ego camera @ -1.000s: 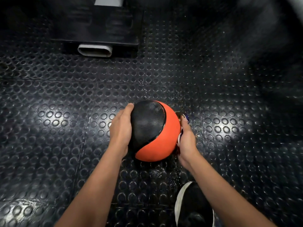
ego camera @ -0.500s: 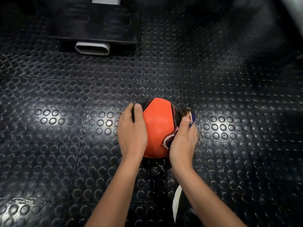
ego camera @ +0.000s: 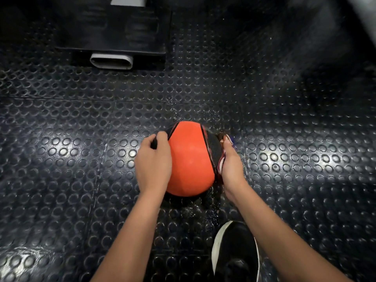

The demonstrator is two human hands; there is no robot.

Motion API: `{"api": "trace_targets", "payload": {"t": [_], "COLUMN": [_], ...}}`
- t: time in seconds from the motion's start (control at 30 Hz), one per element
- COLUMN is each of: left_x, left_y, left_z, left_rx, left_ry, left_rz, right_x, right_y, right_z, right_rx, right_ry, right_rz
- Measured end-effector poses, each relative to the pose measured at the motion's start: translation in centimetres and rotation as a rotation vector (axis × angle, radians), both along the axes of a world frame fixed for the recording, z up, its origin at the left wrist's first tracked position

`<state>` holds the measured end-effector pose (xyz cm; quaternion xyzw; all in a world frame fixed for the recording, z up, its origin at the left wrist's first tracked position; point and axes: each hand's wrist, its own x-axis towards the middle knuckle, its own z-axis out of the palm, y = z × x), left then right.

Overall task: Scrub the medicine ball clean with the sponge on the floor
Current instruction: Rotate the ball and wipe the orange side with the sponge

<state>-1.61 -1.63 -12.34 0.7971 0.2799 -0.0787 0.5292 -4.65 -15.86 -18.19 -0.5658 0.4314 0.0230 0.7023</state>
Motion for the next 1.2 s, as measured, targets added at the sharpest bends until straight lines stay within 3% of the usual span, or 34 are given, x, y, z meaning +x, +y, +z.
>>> {"api": "trace_targets", "payload": {"t": [0.1, 0.27, 0.33, 0.47, 0.53, 0.63, 0.77, 0.83, 0.9, 1.07, 1.13, 1.2], "left_x": [0.9, 0.5, 0.0, -0.6, -0.5, 0.0, 0.4, 0.3, 0.2, 1.2, 1.8, 2.2], "left_y": [-1.4, -0.2, 0.2, -0.2, -0.2, 0.1, 0.5, 0.4, -0.1, -1.1, -1.0, -0.6], "left_z": [0.8, 0.0, 0.0, 0.3, 0.2, 0.1, 0.2, 0.2, 0.2, 0.8, 1.1, 1.2], "left_rx": [0.076, 0.127, 0.107, 0.098, 0.129, 0.153, 0.139, 0.154, 0.184, 0.234, 0.226, 0.224], "left_ry": [0.092, 0.067, 0.061, 0.043, 0.027, 0.031, 0.056, 0.051, 0.030, 0.046, 0.067, 0.089], "left_rz": [0.079, 0.166, 0.163, 0.159, 0.151, 0.131, 0.095, 0.087, 0.080, 0.030, 0.016, 0.002], "right_x": [-1.3, -3.9, -3.3, -0.6, 0.2, -0.7, -3.1, -2.6, -1.5, 0.5, 0.6, 0.0], "right_y": [1.3, 3.6, 3.0, 1.0, 0.4, 1.4, 3.6, 3.3, 1.9, -0.5, 0.3, 1.8], "right_z": [2.2, 3.6, 2.1, 0.0, -0.8, 0.5, 2.9, 1.4, -0.3, -0.5, 0.8, 2.4], "right_rx": [-0.193, -0.549, -0.492, 0.109, 0.214, -0.080, -0.531, -0.439, -0.208, 0.141, 0.033, -0.210], "right_ry": [-0.034, -0.377, -0.366, -0.062, 0.008, -0.065, -0.395, -0.415, -0.244, -0.041, -0.087, -0.197], "right_rz": [0.033, 0.317, 0.289, 0.046, 0.047, 0.095, 0.334, 0.273, 0.088, 0.074, 0.053, 0.088]}}
